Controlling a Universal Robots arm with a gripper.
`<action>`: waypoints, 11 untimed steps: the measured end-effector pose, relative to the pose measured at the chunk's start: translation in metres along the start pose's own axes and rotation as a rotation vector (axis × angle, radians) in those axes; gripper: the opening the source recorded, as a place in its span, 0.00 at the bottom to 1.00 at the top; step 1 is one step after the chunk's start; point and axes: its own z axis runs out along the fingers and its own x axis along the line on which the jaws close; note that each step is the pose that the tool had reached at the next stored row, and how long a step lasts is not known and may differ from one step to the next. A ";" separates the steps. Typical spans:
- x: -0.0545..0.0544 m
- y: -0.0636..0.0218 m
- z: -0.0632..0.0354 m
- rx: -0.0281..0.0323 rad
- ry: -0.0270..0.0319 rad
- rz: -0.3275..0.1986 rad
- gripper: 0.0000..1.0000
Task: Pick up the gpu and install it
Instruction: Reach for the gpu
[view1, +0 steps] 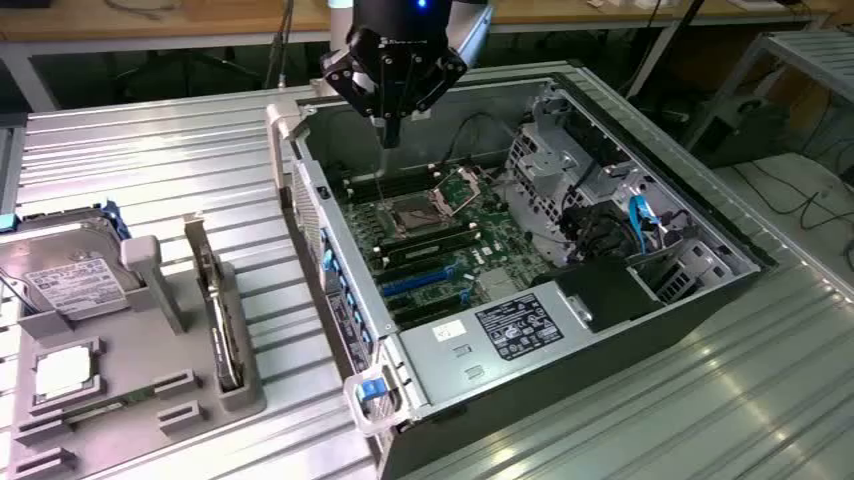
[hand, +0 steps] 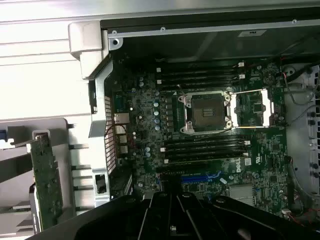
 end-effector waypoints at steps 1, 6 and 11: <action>0.001 0.0000 0.0000 0.0000 0.0000 0.000 0.11; 0.004 -0.0003 -0.0001 0.0000 0.0000 0.000 0.11; 0.009 -0.0007 -0.0002 -0.0001 0.0000 0.000 0.11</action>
